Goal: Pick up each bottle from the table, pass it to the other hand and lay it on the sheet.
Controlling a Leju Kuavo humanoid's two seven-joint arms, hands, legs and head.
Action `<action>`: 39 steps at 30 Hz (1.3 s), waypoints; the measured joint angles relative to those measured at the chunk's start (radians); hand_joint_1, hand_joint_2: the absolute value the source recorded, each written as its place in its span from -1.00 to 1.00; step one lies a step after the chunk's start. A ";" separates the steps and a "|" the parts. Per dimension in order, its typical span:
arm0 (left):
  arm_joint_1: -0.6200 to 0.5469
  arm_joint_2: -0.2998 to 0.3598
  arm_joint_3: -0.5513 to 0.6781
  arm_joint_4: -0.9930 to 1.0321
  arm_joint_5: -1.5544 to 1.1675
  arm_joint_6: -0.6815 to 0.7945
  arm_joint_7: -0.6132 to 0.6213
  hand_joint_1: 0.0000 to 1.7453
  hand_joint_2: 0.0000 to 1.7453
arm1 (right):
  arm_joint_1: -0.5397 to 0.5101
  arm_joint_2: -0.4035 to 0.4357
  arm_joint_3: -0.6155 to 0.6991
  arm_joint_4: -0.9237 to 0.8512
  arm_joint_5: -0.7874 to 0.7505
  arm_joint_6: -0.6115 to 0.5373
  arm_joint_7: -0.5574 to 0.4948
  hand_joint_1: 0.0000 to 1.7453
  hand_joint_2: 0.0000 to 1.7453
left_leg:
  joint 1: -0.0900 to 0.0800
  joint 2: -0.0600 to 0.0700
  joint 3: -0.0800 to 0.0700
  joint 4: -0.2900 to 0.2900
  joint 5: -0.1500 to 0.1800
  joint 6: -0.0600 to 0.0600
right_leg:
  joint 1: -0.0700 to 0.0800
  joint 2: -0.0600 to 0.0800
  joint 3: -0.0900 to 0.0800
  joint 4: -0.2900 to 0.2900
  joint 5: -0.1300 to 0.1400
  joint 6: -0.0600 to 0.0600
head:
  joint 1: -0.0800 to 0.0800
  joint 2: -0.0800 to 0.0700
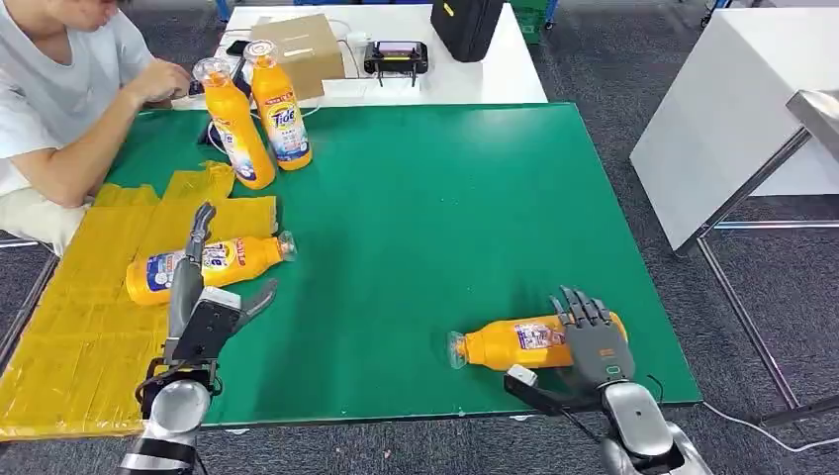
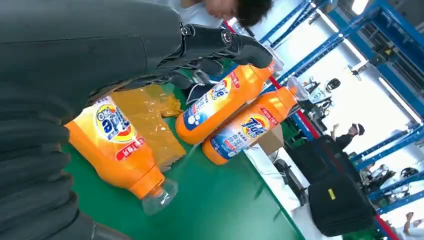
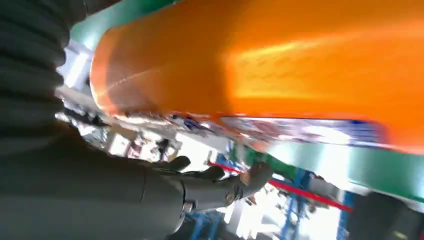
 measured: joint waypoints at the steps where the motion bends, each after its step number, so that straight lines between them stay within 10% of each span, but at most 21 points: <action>1: 0.000 -0.002 -0.001 0.000 0.002 0.000 -0.001 -1.00 1.00 | -0.006 0.003 -0.008 0.011 0.000 0.001 -0.001 -1.00 1.00 | 0.000 0.000 0.000 0.000 0.000 0.000 | 0.000 0.000 0.000 0.000 0.000 0.000 | 0.000 0.000; 9: 0.000 -0.010 -0.013 0.003 0.029 -0.011 -0.010 -1.00 1.00 | -0.069 0.020 -0.056 0.116 -0.040 0.025 -0.016 -0.94 1.00 | 0.000 0.000 0.004 0.000 0.000 0.000 | 0.000 0.000 0.003 0.000 0.000 0.000 | 0.000 0.000; 11: 0.000 -0.012 -0.019 0.006 0.041 -0.011 -0.014 -1.00 1.00 | -0.099 0.021 -0.065 0.160 -0.057 0.034 -0.027 0.60 1.00 | 0.000 0.001 0.007 0.000 0.000 0.000 | 0.000 0.000 0.005 -0.001 0.000 0.000 | 0.000 0.000; 13: -0.003 -0.014 -0.026 0.014 0.050 -0.011 -0.019 -1.00 1.00 | -0.130 0.021 -0.073 0.206 -0.072 0.052 -0.049 0.96 1.00 | 0.000 0.001 0.009 0.000 -0.001 0.001 | 0.000 0.000 0.007 -0.001 0.000 0.000 | 0.000 0.000; 39: -0.010 -0.022 -0.083 0.047 0.081 -0.008 -0.031 -1.00 1.00 | -0.241 0.019 -0.023 0.381 -0.141 0.059 -0.142 1.00 1.00 | 0.001 0.001 0.017 0.000 -0.002 0.001 | 0.000 0.001 0.015 -0.002 0.000 0.000 | 0.000 0.000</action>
